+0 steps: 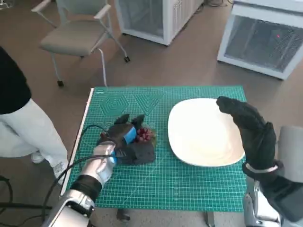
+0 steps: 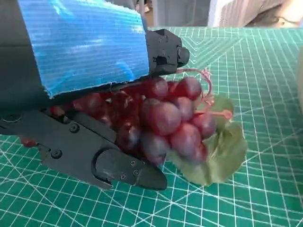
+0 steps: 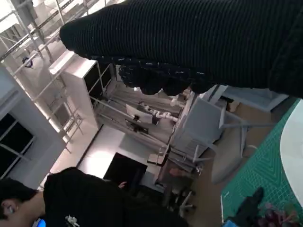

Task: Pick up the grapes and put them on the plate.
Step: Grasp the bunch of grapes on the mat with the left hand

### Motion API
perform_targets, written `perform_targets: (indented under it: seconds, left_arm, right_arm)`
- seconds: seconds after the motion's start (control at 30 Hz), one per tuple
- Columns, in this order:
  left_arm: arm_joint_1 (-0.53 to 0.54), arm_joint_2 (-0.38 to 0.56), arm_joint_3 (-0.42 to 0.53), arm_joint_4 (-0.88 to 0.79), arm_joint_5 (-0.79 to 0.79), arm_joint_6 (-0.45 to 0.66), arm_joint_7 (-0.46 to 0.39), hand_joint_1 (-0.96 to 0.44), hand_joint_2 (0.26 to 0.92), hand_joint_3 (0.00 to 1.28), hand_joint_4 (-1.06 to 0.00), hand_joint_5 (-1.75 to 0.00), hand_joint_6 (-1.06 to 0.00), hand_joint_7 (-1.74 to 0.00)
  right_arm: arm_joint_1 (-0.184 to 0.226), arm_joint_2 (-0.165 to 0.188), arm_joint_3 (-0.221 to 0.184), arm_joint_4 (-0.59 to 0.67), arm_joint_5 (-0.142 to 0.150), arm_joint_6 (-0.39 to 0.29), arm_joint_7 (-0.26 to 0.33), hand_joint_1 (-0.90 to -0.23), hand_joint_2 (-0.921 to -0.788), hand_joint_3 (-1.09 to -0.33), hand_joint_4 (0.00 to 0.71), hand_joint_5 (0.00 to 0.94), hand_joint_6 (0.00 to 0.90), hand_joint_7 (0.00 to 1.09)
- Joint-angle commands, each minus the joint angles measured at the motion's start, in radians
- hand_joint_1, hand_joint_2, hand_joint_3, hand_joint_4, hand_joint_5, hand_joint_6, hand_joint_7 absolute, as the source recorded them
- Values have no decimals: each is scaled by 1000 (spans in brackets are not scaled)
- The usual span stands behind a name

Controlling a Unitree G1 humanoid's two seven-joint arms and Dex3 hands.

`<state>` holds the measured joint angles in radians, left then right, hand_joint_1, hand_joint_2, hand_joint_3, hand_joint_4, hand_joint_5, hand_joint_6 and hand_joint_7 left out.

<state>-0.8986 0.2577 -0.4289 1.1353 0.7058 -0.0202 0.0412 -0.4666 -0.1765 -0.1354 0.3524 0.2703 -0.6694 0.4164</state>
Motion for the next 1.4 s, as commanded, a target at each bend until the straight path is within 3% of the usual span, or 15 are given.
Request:
perform_targets:
  seconds: [0.03, 0.17, 0.33, 0.4, 0.5, 0.6, 0.67, 0.77, 1.0, 1.4]
  left_arm:
    - [-27, -4, -17, 36, -2, -1, 21, -331, 774, 1, -66, -23, -228, -40]
    - [-31, -5, -17, 51, -15, -14, 31, -272, 779, 3, -118, -32, -280, -56]
    - [-35, -6, -20, 71, -21, -36, 51, -40, 852, 34, -304, -62, -456, -117]
    - [-37, -7, -18, 78, -26, -39, 53, 67, 882, 74, -392, -306, -534, -188]
    - [-37, -6, -19, 80, -29, -42, 58, 187, 894, 189, -465, -984, -568, -552]
    - [-33, -1, -24, 71, -26, -44, 66, 79, 811, 359, -515, -1255, -558, -1020]
    - [-29, 2, -30, 62, -22, -44, 74, 40, 774, 413, -553, -1347, -581, -1080]
    - [-26, 5, -39, 54, -17, -40, 84, 15, 781, 372, -606, -1383, -616, -1061]
    - [-24, 12, -46, 45, -15, -41, 96, 2, 871, 181, -653, -1318, -626, -1070]
    - [-24, 17, -41, 43, -26, -53, 98, 1, 910, 121, -635, -1343, -621, -1060]
  right_arm:
    - [23, 0, 0, -1, -7, 20, -6, -596, -921, -747, 334, 0, -1, 701]
    - [24, -1, 1, -4, -8, 22, -6, -596, -921, -748, 333, 0, -1, 701]
    - [27, -1, 1, -10, -13, 24, -9, -596, -921, -748, 329, 0, -1, 701]
    - [27, -1, 2, -12, -14, 25, -10, -596, -921, -748, 329, 0, -1, 699]
    - [28, -2, 2, -15, -15, 26, -10, -598, -921, -748, 327, 0, -1, 694]
    - [28, -3, 2, -16, -15, 27, -10, -597, -921, -748, 326, 0, -1, 691]
    - [27, -4, 2, -15, -14, 26, -9, -596, -921, -749, 325, 0, -1, 689]
    - [26, -6, 1, -12, -14, 23, -8, -596, -921, -749, 324, 0, -1, 687]
    - [21, -5, 0, -4, -16, 19, -9, -597, -921, -749, 324, 0, -1, 686]
    - [13, -5, -1, 10, -13, 14, -6, -597, -921, -749, 324, 0, -1, 686]
